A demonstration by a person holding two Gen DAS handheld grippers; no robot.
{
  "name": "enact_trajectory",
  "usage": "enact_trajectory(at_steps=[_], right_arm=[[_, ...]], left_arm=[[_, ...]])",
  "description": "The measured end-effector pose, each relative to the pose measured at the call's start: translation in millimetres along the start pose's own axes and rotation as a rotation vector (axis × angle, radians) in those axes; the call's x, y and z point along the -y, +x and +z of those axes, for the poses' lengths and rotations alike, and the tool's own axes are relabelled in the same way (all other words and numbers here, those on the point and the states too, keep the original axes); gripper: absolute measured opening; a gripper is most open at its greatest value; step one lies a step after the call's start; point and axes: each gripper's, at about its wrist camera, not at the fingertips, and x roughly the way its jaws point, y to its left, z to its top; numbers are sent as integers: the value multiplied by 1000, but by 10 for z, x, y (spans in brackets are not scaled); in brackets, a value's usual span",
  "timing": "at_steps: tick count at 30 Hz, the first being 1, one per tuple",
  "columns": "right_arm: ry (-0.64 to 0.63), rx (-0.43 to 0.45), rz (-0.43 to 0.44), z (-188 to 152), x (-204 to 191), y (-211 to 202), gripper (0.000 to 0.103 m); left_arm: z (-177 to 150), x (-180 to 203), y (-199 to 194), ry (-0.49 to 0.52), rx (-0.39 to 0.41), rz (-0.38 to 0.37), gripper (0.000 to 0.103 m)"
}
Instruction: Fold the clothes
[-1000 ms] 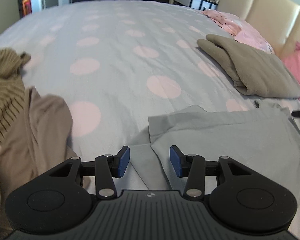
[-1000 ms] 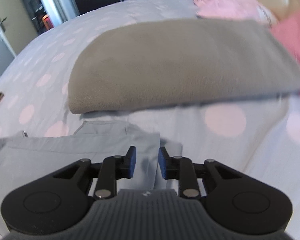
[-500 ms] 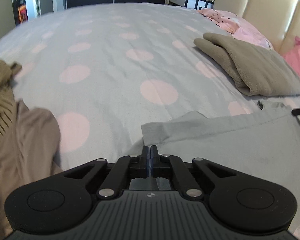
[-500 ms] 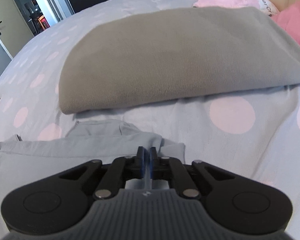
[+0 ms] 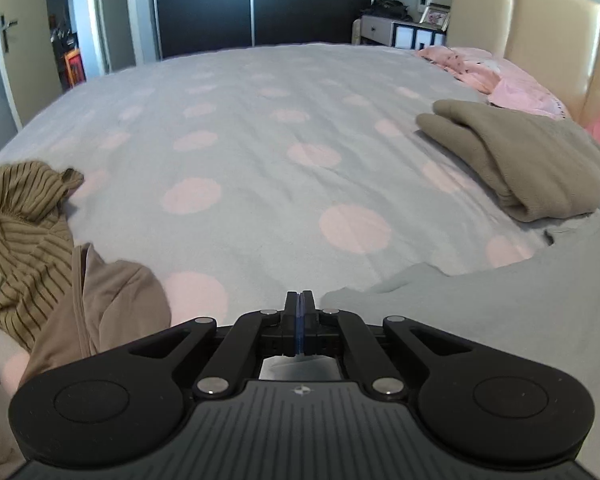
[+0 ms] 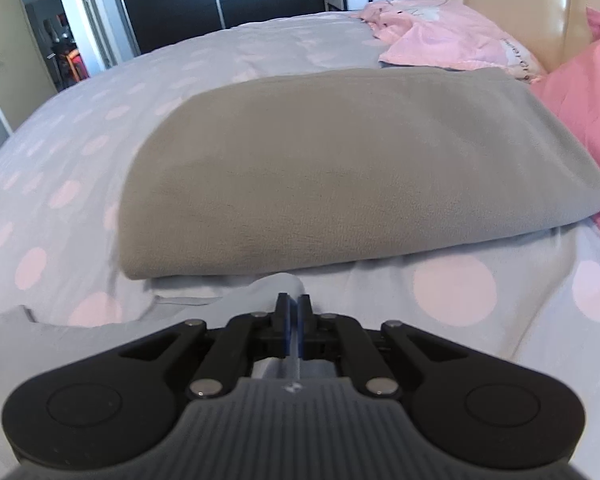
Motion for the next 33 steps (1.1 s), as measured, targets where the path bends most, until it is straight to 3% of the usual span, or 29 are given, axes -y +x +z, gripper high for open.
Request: enact_trajectory(at_steps=[2, 6, 8, 9, 10, 20, 25, 33], right_arm=[[-4, -21, -11, -19, 4, 85, 4], [10, -78, -9, -67, 53, 240, 5], [-5, -75, -15, -62, 68, 216, 13], [-16, -68, -25, -60, 76, 178, 24], [-23, -58, -28, -61, 91, 129, 28], [-10, -77, 75, -432, 288, -516, 28], [-30, -119, 114, -805, 285, -817, 29], [-102, -166, 179, -1371, 253, -1139, 33]], left_arm=[[-19, -63, 87, -17, -49, -14, 0], [-27, -121, 88, -46, -63, -29, 0], [-29, -118, 10, -40, -60, -49, 3], [-35, -112, -39, -38, -58, -60, 4], [-43, -102, -91, -34, -58, -71, 7], [-415, 154, -760, 8, -82, -197, 7], [-730, 283, -1000, 26, -101, -234, 23], [-1241, 411, -1230, 74, -146, -295, 29]])
